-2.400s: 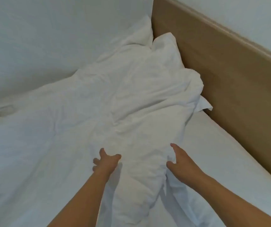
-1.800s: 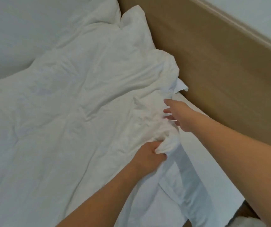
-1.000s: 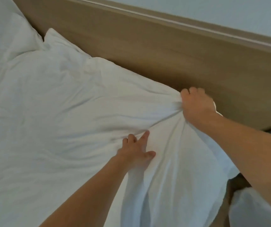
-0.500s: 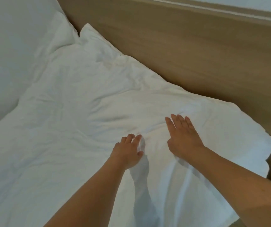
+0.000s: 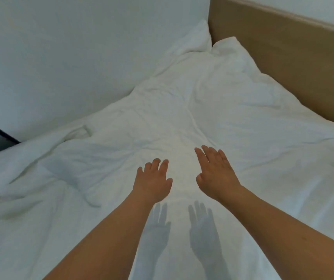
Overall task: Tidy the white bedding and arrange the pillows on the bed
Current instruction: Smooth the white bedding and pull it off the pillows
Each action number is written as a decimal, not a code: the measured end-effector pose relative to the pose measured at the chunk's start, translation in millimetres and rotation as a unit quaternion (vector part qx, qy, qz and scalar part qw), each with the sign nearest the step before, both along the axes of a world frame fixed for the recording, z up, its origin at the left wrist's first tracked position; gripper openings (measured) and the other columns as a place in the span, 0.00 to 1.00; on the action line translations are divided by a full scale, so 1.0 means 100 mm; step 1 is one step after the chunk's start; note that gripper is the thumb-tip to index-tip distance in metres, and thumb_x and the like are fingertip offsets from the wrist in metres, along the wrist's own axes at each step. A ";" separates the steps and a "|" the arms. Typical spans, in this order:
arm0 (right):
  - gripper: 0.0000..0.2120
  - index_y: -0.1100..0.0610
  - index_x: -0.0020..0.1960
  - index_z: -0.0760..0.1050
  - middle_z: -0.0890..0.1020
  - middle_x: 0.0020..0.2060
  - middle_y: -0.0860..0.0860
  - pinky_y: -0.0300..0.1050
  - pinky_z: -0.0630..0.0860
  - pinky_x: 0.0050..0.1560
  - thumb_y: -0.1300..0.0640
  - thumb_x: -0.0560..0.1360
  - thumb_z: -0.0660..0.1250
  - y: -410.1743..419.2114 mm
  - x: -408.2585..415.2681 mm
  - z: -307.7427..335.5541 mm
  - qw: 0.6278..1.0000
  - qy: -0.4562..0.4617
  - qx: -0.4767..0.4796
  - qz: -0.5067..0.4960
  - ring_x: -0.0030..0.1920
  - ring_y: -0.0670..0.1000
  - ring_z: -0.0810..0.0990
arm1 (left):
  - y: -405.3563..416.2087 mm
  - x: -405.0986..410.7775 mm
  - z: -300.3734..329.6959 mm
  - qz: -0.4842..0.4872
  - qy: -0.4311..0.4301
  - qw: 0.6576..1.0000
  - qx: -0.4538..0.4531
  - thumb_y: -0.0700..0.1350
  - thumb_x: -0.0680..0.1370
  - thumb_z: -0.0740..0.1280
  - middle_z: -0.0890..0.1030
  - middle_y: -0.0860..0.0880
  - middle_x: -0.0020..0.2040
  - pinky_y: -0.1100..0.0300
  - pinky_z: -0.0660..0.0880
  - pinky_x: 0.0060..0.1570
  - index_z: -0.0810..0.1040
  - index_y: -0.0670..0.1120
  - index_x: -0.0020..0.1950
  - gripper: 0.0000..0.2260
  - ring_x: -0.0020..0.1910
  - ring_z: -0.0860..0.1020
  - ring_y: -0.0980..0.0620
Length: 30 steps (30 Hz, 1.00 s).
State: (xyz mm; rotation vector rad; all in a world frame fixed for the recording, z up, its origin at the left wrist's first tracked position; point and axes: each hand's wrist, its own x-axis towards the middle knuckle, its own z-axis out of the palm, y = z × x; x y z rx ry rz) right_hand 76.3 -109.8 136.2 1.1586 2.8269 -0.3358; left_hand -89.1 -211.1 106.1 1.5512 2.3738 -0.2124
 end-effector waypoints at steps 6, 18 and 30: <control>0.35 0.57 0.79 0.49 0.56 0.77 0.55 0.52 0.44 0.77 0.57 0.75 0.58 -1.29 -1.02 0.28 0.998 0.043 -0.038 0.033 0.77 0.55 0.53 | -1.55 -1.01 0.47 0.020 0.029 0.999 -0.041 0.57 0.82 0.51 0.51 0.47 0.78 0.43 0.52 0.73 0.46 0.50 0.79 0.29 0.75 0.55 0.43; 0.35 0.55 0.79 0.48 0.56 0.77 0.52 0.49 0.45 0.77 0.59 0.75 0.57 -3.05 -2.65 0.18 0.993 0.034 -0.056 0.101 0.77 0.52 0.53 | -3.41 -2.64 0.43 0.126 0.020 0.991 -0.036 0.58 0.81 0.51 0.50 0.47 0.79 0.41 0.52 0.73 0.46 0.51 0.79 0.29 0.76 0.55 0.43; 0.34 0.54 0.79 0.49 0.56 0.77 0.52 0.51 0.45 0.77 0.57 0.75 0.58 -4.51 -5.13 -0.39 0.983 0.085 -0.044 0.158 0.77 0.53 0.53 | -5.22 -4.91 -0.19 0.275 0.019 0.961 -0.011 0.57 0.80 0.54 0.52 0.47 0.77 0.42 0.57 0.70 0.51 0.52 0.78 0.28 0.74 0.57 0.42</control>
